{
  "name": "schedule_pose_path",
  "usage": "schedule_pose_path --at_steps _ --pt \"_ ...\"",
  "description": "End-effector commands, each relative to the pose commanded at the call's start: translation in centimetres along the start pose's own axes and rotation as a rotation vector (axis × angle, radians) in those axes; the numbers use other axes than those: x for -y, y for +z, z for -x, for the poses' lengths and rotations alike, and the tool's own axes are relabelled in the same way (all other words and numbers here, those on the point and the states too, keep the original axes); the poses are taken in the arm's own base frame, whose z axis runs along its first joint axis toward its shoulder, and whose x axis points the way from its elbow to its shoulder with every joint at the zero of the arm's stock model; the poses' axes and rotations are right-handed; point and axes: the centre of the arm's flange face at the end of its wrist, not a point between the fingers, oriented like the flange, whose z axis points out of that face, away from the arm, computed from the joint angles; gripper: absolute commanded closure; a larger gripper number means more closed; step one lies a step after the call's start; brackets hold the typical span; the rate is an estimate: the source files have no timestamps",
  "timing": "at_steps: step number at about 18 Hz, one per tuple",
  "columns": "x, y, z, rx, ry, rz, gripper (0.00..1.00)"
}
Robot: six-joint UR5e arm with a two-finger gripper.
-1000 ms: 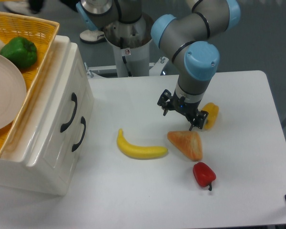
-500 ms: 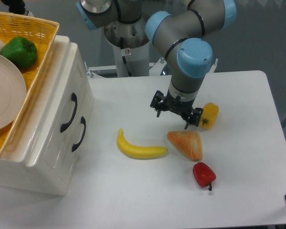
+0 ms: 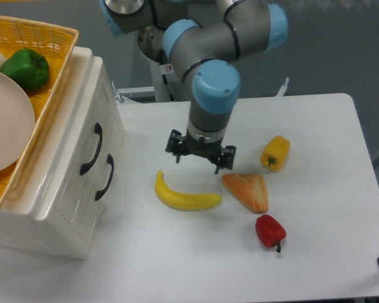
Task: Slide open the top white drawer
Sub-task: 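Move the gripper to the upper drawer's black handle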
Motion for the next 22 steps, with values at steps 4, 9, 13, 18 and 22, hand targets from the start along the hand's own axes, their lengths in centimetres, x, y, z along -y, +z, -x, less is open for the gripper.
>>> schedule_pose_path --at_steps 4,9,13,18,22 --pt "0.6 0.1 -2.3 -0.018 -0.033 -0.004 0.0" --pt "0.9 -0.1 -3.6 -0.103 -0.067 -0.024 0.0" --pt "1.2 -0.5 -4.7 -0.185 -0.092 -0.031 0.0" --pt "1.7 -1.4 -5.9 -0.222 -0.088 -0.03 0.0" --pt "1.8 -1.3 -6.9 -0.276 -0.111 -0.027 0.0"
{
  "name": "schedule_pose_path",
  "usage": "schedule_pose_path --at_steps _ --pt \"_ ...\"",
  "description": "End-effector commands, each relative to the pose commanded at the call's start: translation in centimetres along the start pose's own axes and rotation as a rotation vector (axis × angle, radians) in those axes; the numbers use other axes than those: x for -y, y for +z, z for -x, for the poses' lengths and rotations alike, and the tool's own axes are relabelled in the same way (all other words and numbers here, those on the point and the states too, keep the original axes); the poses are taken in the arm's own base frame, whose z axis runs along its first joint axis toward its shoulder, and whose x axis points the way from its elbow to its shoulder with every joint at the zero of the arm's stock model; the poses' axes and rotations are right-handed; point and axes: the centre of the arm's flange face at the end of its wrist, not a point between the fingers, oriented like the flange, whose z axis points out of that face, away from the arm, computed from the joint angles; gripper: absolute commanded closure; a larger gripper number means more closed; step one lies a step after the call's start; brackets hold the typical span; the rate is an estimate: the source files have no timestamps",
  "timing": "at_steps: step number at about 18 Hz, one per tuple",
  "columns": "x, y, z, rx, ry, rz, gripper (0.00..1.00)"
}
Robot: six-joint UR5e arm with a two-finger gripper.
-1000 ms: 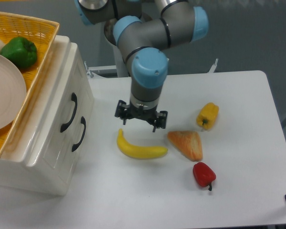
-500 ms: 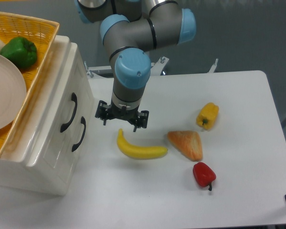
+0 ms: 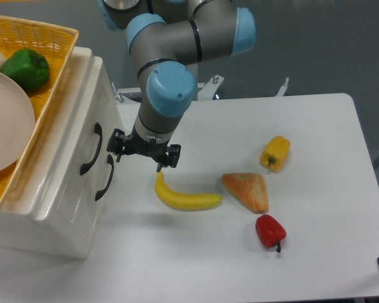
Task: Slide open the top white drawer
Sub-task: 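Move the gripper to the upper drawer's black handle, then hook the gripper fingers onto the upper drawer's black handle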
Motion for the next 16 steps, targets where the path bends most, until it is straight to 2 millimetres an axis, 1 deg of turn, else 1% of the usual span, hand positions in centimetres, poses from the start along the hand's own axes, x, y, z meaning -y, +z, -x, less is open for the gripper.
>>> schedule_pose_path --at_steps 3,6,10,16 --pt "-0.2 0.2 -0.5 -0.013 0.0 0.016 0.0" --pt "-0.8 -0.2 -1.5 -0.023 -0.007 0.028 0.0" --pt "-0.9 -0.5 -1.9 -0.046 -0.007 0.019 0.0" --pt "-1.0 -0.4 -2.1 -0.074 -0.016 0.024 0.0"
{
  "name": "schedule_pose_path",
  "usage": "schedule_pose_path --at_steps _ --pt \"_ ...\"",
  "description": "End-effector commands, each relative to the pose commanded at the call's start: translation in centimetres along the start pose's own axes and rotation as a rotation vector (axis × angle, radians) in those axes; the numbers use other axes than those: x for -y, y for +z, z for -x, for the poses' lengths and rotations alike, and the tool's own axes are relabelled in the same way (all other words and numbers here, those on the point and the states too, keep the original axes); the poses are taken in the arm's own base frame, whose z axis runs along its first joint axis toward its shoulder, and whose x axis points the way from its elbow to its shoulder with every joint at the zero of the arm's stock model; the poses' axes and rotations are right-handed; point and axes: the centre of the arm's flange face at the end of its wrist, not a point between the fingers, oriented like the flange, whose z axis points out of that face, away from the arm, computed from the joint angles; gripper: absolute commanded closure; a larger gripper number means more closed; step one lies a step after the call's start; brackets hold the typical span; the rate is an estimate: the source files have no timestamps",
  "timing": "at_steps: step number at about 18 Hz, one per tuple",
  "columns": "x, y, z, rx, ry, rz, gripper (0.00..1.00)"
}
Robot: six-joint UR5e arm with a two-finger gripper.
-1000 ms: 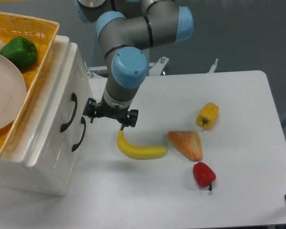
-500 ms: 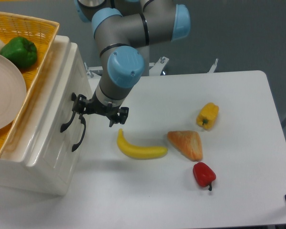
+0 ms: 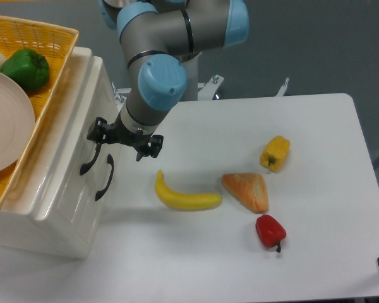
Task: Slide open the top white drawer
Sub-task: 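Hook the gripper fingers onto the upper drawer's black handle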
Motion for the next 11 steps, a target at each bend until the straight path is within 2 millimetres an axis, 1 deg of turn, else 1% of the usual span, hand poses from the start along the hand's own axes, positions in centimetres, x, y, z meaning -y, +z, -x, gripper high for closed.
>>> schedule_pose_path --at_steps 4,11 --pt "0.07 0.25 -0.35 0.0 0.007 0.003 0.0" --pt "0.19 0.58 -0.11 0.001 0.008 0.008 0.0"
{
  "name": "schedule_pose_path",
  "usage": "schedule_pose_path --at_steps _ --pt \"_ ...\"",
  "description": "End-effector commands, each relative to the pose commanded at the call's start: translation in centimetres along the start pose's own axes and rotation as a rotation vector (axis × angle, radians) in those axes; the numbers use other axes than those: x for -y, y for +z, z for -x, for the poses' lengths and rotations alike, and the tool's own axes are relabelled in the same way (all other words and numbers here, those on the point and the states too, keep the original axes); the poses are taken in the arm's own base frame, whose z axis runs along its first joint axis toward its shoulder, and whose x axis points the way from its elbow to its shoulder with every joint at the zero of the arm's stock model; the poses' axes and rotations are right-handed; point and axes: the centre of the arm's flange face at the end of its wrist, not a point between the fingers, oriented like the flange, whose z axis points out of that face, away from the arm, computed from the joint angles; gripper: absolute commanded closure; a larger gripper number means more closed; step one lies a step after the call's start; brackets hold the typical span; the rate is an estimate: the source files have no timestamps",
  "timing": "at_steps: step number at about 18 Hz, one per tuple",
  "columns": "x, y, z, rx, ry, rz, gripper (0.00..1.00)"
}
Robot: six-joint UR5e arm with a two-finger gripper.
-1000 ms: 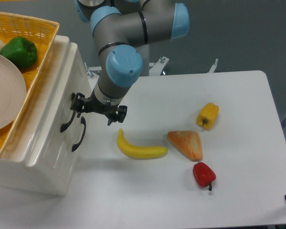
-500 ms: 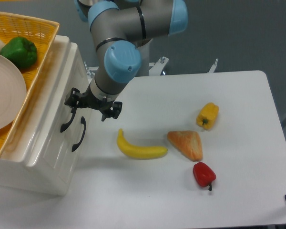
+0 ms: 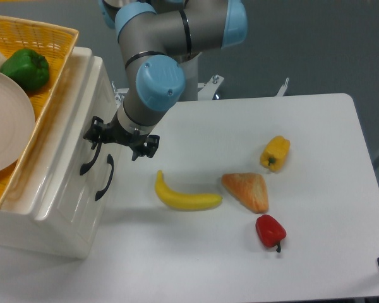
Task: Slide open the top white drawer
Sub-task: 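Hook the gripper fingers onto the upper drawer's black handle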
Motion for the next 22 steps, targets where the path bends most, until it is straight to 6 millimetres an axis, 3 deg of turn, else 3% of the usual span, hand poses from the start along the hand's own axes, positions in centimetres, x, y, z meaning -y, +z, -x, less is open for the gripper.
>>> schedule_pose_path --at_steps 22 --pt "0.2 1.2 -0.4 0.016 0.028 0.022 0.0"
